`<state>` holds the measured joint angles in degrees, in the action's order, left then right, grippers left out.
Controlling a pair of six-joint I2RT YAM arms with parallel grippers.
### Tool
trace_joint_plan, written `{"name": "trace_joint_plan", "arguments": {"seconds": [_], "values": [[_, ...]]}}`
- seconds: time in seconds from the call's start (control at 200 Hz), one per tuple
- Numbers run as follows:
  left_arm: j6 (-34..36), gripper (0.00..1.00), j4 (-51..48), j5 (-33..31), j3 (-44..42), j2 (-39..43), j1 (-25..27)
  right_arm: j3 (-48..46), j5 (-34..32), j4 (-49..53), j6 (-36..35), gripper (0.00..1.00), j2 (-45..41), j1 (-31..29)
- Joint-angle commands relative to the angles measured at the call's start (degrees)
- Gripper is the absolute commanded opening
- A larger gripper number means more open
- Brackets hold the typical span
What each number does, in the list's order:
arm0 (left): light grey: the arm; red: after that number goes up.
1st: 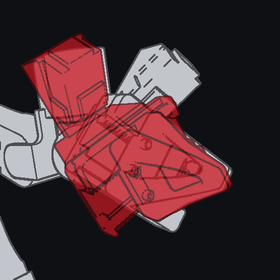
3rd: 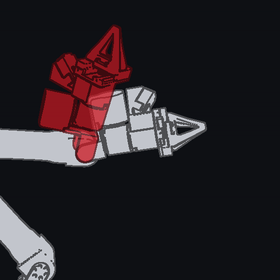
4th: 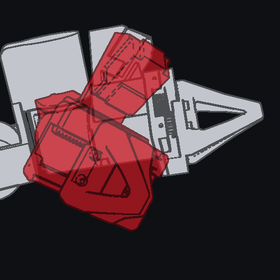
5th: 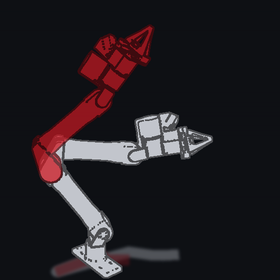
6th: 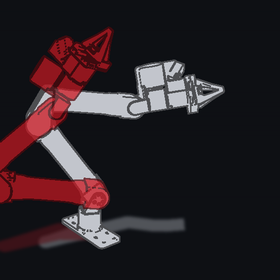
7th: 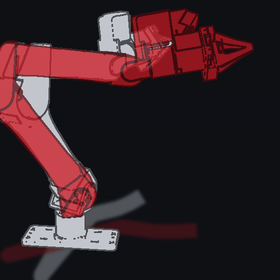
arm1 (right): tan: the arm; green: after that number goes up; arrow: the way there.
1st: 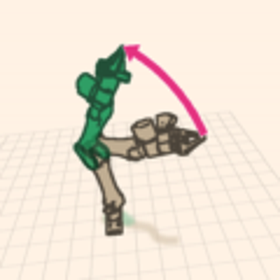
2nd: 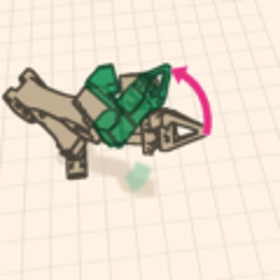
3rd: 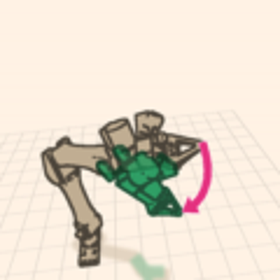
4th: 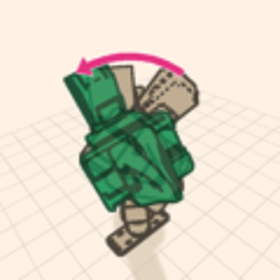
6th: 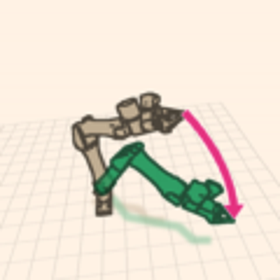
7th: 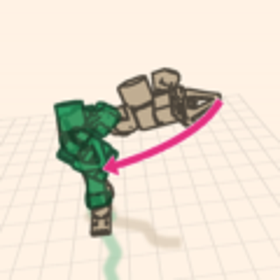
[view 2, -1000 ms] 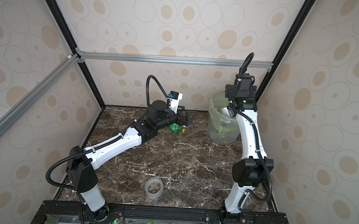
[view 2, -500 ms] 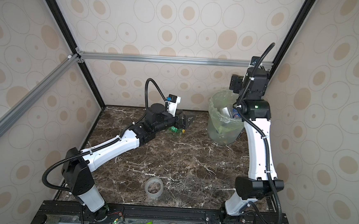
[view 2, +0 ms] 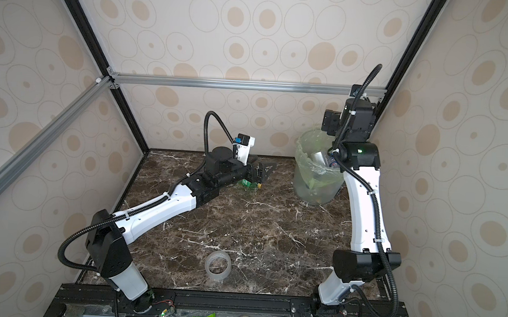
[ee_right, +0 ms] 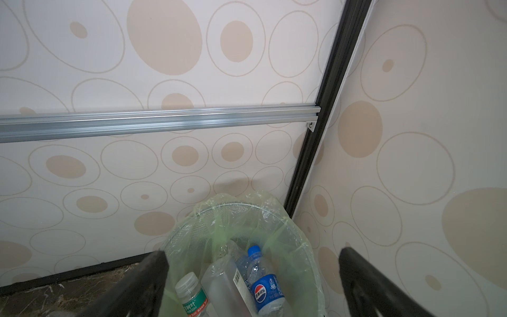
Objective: Throw the plastic bottles in the bin
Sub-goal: 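Move both grippers down toward the green bottle and crushed clear bottle, then lower the right gripper onto the green yellow-capped bottle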
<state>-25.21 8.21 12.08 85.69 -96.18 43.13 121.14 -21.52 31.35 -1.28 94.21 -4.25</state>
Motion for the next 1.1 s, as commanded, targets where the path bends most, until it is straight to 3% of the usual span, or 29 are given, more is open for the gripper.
{"name": "trace_joint_plan", "arguments": {"seconds": [0.0,0.315,0.53,0.805,1.095], "values": [[0.3,0.99,1.6,-0.1,0.5,1.0,0.3,0.6,0.2,0.2,0.5,1.00,-0.3,-0.4],[-1.4,0.99,1.9,-1.1,-0.9,1.9,-0.5,-0.5,2.5,2.0,0.4,1.00,0.1,-2.4],[-11.7,0.99,5.7,0.4,-11.1,5.4,-8.2,-4.6,7.6,3.0,-2.2,1.00,2.5,-10.2],[-20.2,0.99,6.9,3.7,-24.4,11.4,-18.8,-4.1,12.8,4.4,-4.8,1.00,14.7,-21.5],[-23.7,0.99,7.5,6.8,-30.0,10.9,-23.9,1.4,18.7,5.4,-4.9,1.00,30.9,-23.8]]}}
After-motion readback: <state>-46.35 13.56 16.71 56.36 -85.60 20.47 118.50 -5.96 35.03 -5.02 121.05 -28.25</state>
